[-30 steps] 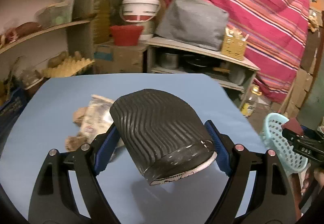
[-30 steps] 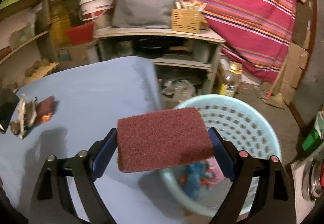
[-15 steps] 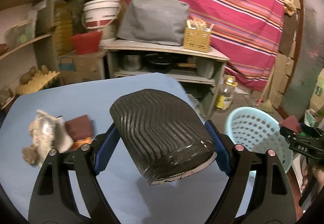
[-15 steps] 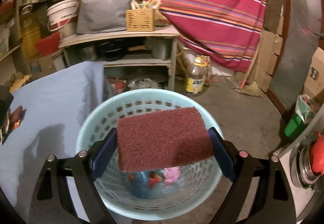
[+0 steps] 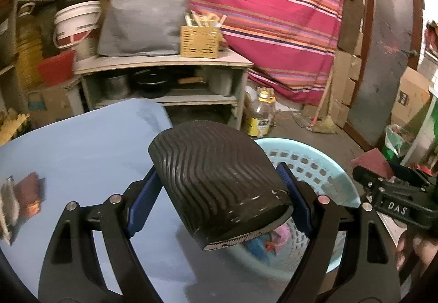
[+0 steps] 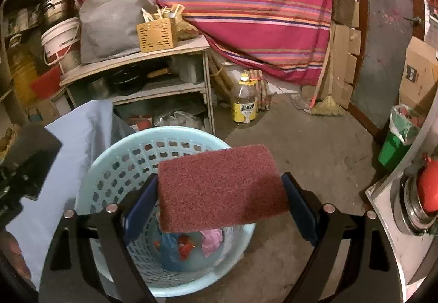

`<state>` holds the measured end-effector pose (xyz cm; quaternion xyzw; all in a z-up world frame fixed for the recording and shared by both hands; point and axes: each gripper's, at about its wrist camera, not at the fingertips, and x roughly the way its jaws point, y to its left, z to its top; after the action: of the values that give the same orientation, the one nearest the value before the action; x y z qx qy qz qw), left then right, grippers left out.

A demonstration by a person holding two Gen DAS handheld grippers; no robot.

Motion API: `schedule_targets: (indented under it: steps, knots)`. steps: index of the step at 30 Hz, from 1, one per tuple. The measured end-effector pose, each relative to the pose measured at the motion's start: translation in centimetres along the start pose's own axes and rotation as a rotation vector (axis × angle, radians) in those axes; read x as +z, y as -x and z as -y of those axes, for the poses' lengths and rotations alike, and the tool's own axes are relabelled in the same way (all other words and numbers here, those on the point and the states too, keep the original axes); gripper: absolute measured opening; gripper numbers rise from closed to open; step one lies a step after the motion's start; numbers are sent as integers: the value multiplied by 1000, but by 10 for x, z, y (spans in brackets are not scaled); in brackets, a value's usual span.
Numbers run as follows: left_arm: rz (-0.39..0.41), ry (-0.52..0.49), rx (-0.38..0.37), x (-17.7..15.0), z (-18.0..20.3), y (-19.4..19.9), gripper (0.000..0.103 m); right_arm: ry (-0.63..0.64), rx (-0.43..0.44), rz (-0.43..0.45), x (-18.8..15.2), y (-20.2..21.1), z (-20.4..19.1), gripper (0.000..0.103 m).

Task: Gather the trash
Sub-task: 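Carry the black cup and brown pad over the blue basket and open both tools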

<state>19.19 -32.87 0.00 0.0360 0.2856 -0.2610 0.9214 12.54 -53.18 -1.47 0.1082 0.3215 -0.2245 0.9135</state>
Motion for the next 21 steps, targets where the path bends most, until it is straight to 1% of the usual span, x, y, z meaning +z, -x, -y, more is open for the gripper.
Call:
schedule_targets:
  steps: [5,10,12,14,16,21]
  knots:
    - [-38,6,-43,6,20,-27,81,-24,-2,-22,-3,-8,12,87]
    - [-75,3,-58,10,27,-46,82,-38,-5,-31,-4,-12,18,87]
    - [-91,17,-62,12,23,-50,83,-36,-5,-34,-4,-13,16,87]
    - [-89,40,-57,13,14,-48,90,-30,-5,-37,-4,-14,14,87]
    - [-79,42,-45,15,9,-45,93,-26,-1,-39,-4,-15,10,87]
    - [-64,51,-8,16,-17,-27,94,-12,9,-40,-2,-16,-4,87]
